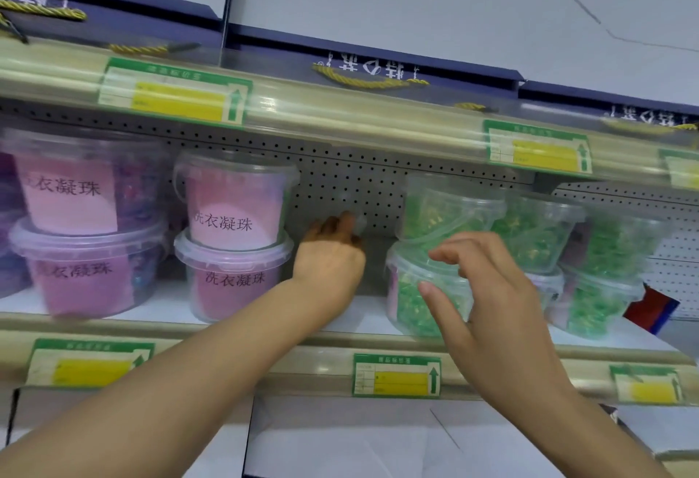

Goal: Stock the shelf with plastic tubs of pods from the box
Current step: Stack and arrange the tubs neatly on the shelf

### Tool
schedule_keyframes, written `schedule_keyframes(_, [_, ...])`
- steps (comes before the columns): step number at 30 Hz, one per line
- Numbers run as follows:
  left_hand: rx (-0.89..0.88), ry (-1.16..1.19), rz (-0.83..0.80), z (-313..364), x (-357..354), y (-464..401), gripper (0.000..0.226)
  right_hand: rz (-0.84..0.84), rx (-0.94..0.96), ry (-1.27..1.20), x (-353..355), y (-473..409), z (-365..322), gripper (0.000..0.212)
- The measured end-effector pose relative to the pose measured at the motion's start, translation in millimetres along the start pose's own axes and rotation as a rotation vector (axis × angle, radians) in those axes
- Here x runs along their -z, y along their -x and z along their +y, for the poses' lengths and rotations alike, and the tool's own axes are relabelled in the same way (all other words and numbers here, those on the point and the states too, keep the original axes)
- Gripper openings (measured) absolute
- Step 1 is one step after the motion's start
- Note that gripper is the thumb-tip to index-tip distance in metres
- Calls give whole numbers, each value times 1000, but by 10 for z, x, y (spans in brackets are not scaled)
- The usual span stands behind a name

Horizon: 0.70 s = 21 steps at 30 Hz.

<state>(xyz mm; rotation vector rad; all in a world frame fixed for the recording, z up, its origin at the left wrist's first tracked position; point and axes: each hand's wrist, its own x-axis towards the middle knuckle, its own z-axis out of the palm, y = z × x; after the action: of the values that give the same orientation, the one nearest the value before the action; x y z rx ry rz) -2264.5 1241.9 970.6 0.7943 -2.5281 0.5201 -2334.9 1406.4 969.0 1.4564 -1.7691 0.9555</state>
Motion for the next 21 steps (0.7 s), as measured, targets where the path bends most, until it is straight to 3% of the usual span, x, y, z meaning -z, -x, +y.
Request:
schedule_keyframes(4, [-94, -85, 123, -16, 51, 64, 47, -40, -28, -84, -82, -51, -99, 17])
schedule_keyframes(5, [-87, -117, 16, -34, 93, 81, 46, -52, -39, -95, -99, -68, -115, 16])
schedule_keyframes(7, [-159, -195, 1, -93, 3, 63, 37, -89, -61, -94, -135, -106, -144, 18])
schedule_keyframes(8, [-122, -128, -31, -107, 56, 114, 37, -113, -67, -85, -153, -127, -160, 21])
schedule_keyframes(12, [-80, -27, 141, -270, 181, 511, 36, -234, -82, -74, -231, -232, -295, 32])
schedule_keyframes(15, [-48, 150, 235, -430, 162, 799, 61, -365, -104, -68, -382, -393, -444, 46])
schedule_keyframes(19, [113, 245, 396, -705, 233, 1015, 44, -610, -345, -74, -749, -718, -490, 64])
schedule_keyframes(21, [183, 275, 437, -828, 162, 1053, 54, -648, -467, -95, -923, -813, -453, 63])
